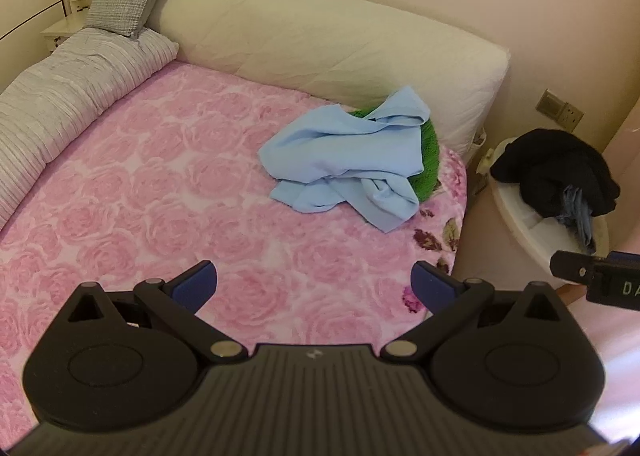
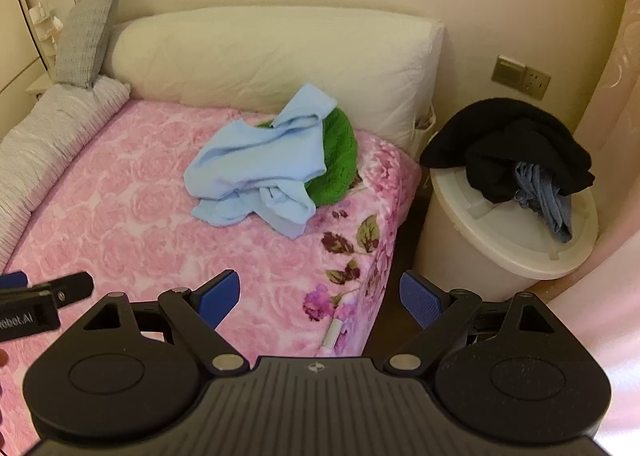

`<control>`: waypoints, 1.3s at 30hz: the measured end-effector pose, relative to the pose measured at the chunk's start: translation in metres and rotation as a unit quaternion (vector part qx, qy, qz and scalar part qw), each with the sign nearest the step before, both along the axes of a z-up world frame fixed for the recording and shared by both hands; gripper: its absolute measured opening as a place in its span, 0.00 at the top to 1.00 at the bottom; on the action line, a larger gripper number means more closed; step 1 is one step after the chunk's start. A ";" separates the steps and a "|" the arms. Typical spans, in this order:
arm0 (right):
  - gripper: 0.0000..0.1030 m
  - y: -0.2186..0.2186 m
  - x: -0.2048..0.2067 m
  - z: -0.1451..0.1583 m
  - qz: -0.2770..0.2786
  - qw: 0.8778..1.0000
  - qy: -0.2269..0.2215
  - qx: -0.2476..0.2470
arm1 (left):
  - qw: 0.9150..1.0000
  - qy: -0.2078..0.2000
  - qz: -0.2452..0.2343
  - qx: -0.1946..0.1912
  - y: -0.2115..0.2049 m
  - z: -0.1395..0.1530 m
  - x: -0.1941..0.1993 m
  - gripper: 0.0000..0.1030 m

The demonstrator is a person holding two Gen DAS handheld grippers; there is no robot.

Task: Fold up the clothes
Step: 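Move both grippers toward the light blue sweatshirt on the bed, then grasp the sweatshirt cuff with the right gripper while the left gripper grasps the hem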

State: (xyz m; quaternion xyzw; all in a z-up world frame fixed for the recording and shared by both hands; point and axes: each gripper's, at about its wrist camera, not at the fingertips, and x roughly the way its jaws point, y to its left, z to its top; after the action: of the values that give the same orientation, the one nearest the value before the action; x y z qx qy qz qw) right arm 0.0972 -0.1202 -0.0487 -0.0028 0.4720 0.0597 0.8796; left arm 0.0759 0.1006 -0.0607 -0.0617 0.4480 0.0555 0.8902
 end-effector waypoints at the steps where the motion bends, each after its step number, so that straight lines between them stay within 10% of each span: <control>1: 0.13 0.000 0.005 -0.006 0.005 1.000 0.013 -0.003 | 1.000 0.004 -0.001 0.003 0.000 -0.003 0.003 0.01; 16: 0.17 -0.026 0.135 -0.079 0.009 0.993 0.113 0.017 | 0.999 0.041 -0.026 0.003 -0.006 -0.061 0.120 0.01; 39: 0.14 -0.018 0.325 -0.114 0.074 0.988 0.132 0.012 | 0.996 0.088 0.031 0.003 -0.003 -0.102 0.283 0.01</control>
State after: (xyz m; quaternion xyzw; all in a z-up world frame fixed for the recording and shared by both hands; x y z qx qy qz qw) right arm 0.4226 -0.1377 -0.1630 -0.0192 0.5814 0.1307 0.8028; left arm 0.3590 0.0975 -0.1631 -0.0674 0.5227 0.0893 0.8452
